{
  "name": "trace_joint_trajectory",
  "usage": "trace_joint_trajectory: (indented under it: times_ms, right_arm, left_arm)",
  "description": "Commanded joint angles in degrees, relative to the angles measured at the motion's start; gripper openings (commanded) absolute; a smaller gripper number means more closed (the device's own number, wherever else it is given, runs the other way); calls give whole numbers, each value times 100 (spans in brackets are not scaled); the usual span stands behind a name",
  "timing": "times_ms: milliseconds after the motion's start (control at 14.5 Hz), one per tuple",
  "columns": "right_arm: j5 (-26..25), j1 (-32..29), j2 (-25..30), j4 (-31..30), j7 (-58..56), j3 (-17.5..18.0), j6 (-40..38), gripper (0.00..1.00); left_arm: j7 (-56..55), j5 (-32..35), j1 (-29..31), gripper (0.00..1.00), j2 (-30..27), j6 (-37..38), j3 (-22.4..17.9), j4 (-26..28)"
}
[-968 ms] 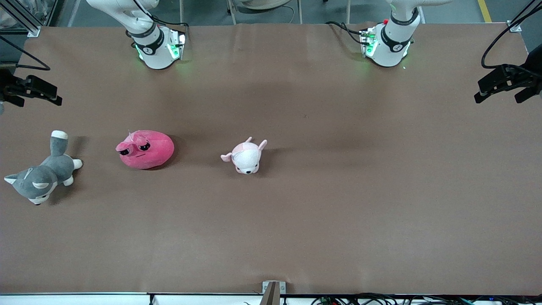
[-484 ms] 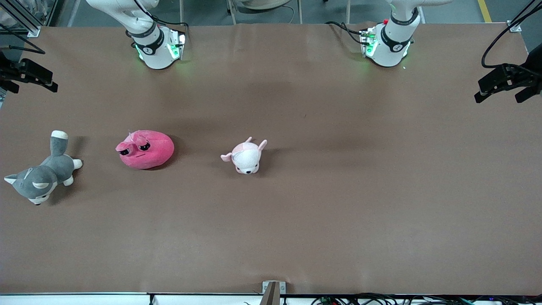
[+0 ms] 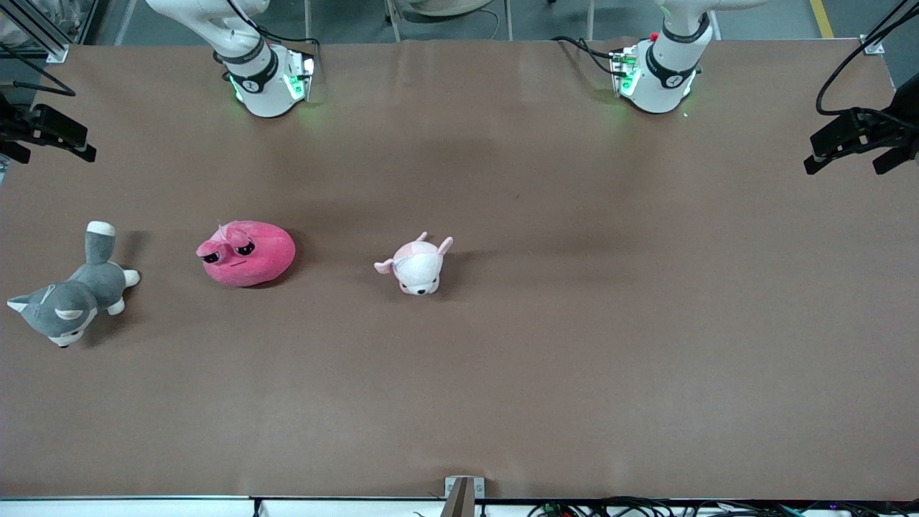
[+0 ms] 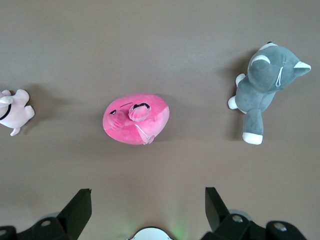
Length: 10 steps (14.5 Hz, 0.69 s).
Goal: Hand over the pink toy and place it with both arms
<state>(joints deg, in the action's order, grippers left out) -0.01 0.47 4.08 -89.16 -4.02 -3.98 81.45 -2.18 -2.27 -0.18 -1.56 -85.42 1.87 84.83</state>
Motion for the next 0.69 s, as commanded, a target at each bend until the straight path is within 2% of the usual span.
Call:
trace_joint_trajectory:
  times_ms: [0,622]
  right_arm:
    - [141,-47,137,-146,68,2,117,100]
    - [238,-56,146,-154,60,-6,91,100]
  left_arm:
    - [69,121,-43,100,7,96,-11,-98]
    - [51,130,-52,100,7,96,-11,-98]
